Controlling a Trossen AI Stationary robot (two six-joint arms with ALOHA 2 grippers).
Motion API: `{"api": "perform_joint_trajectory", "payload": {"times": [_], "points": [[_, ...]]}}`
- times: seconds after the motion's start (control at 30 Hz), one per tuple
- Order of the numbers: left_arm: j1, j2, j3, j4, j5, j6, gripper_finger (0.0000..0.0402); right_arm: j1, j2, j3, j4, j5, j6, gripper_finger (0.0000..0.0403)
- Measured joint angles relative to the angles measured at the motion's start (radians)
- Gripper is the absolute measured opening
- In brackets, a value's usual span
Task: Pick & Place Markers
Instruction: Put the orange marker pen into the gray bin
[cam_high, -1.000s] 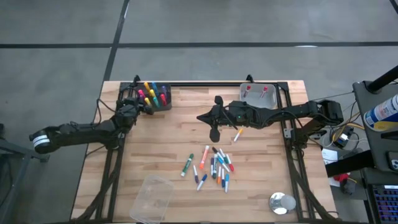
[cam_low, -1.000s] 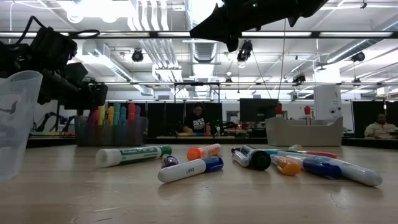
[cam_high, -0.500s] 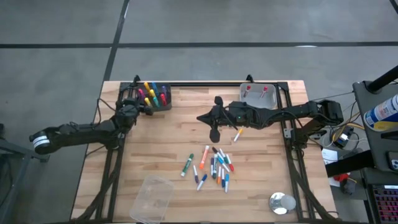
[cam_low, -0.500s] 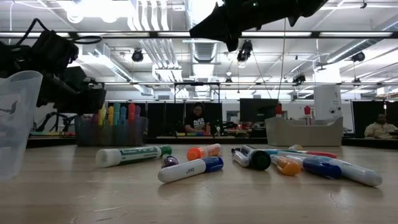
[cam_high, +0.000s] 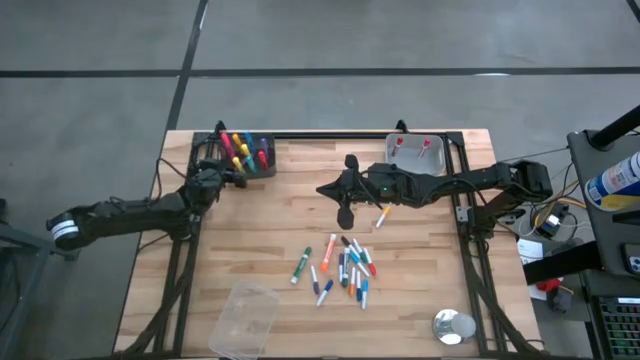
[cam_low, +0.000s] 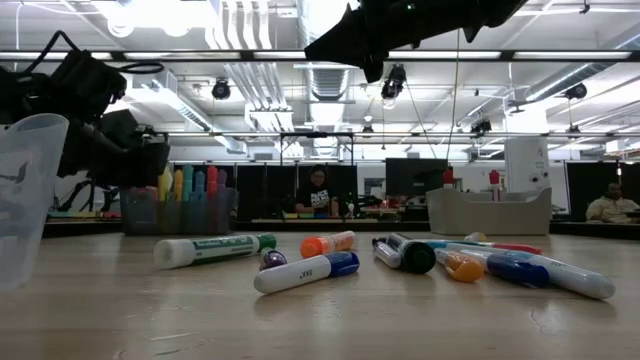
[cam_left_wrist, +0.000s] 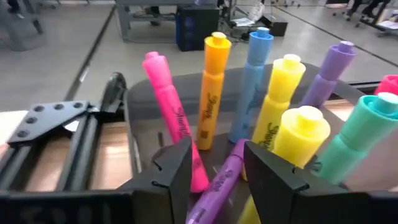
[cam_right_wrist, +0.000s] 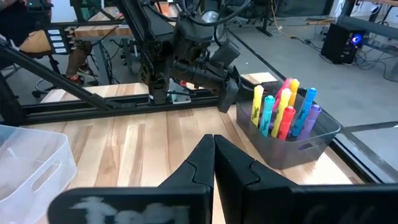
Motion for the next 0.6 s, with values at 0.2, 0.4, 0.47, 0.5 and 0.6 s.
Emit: {"api": "perform_joint_trajectory", "payload": {"times": [0.2,0.4,0.47,0.5,0.6], "points": [[-0.006,-0.093,0.081,-0.185,0.036,-0.034,0.0145,0.019,-0.046,0.000,0.004,0.004,-0.030,0.0008],[-0.009,-0.221,0.288,-0.657,0.064,-0.004,0.0145,0.059,-0.095,0.000,-0.037,0.052,-0.118,0.0008],[-0.010,-0.256,0.385,-0.803,0.078,-0.008,0.0145,0.072,-0.099,0.000,-0.034,0.055,-0.134,0.0008],[-0.010,-0.272,0.434,-0.867,0.089,-0.016,0.0145,0.078,-0.102,0.000,-0.035,0.055,-0.146,0.0008],[-0.010,-0.313,0.566,-0.998,0.157,-0.046,0.0145,0.089,-0.104,0.000,-0.036,0.053,-0.145,0.0008]]}}
